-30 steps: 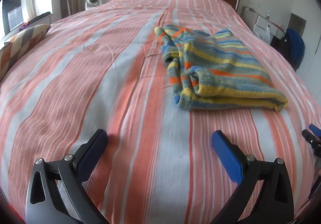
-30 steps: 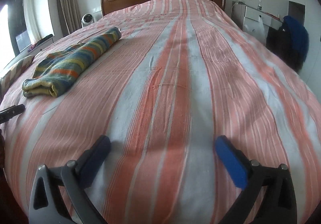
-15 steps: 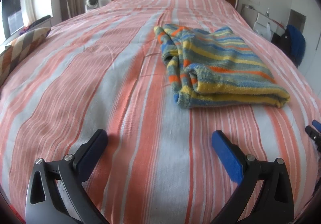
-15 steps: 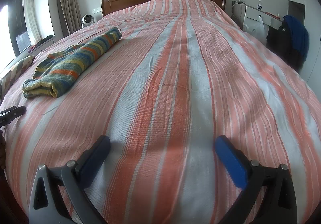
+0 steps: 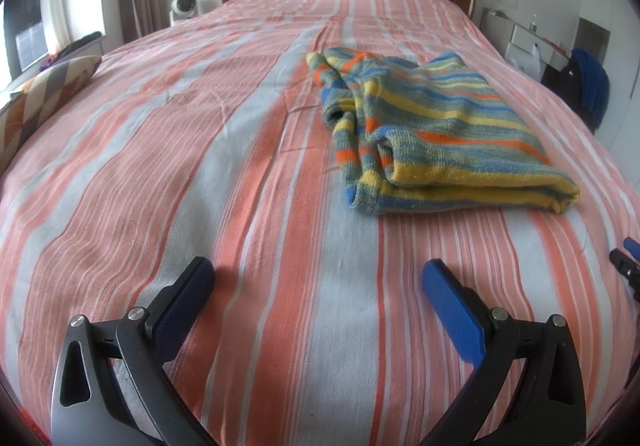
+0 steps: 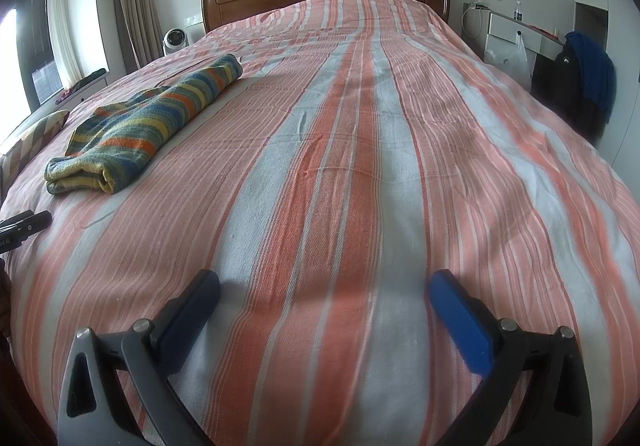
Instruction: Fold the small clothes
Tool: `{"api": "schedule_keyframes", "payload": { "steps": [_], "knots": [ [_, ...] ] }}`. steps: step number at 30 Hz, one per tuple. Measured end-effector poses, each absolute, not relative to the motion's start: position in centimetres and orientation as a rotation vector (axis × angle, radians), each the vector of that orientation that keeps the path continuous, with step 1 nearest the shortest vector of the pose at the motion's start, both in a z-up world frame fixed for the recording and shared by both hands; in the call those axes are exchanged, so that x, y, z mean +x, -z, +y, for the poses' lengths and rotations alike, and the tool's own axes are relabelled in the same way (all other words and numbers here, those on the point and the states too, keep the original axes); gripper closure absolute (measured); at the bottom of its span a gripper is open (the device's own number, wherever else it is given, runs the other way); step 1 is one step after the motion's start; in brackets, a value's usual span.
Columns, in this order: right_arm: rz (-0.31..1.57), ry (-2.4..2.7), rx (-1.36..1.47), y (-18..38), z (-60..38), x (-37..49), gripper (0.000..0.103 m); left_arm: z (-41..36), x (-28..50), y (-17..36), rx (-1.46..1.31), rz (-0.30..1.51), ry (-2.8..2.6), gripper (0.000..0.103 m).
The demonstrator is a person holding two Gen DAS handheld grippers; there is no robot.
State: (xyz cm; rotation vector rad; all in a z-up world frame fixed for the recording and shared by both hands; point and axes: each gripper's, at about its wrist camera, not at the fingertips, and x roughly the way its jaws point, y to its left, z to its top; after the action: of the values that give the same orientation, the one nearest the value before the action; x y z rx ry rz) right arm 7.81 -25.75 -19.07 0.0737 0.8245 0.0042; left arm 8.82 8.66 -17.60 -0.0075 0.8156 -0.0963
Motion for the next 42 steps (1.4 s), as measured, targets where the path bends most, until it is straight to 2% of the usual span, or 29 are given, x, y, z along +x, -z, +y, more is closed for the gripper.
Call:
{"api": "schedule_keyframes", "payload": {
  "steps": [25,28,31,33,37,39,42],
  "knots": [
    [0.824,-0.004,0.073,19.1,-25.7,7.8,0.0,8.8,8.9,17.5,-0.01,0.83,0.101,0.0],
    [0.848,-0.001,0.064,18.8,-25.6,8.0,0.0,9.4,8.9,16.0,-0.029,0.859,0.101,0.003],
    [0.901,-0.027,0.109,17.2,-25.9,8.5,0.0,10.6,9.1,12.4,-0.12,0.765,0.144,0.003],
    [0.85,-0.139,0.252,15.1,-26.2,9.5,0.0,10.8,11.4,11.2,-0.227,0.79,0.234,0.002],
    [0.835,-0.327,0.376,12.5,-24.5,15.6,0.0,9.6,19.6,12.7,-0.392,0.99,0.395,0.002],
    [0.862,-0.421,0.456,12.6,-23.2,20.2,0.002,9.3,23.8,14.5,-0.348,1.053,0.316,0.003],
    [0.953,-0.492,0.543,14.6,-21.4,27.1,0.009,8.8,27.3,15.9,-0.213,1.094,0.226,0.002]
  ]
}}
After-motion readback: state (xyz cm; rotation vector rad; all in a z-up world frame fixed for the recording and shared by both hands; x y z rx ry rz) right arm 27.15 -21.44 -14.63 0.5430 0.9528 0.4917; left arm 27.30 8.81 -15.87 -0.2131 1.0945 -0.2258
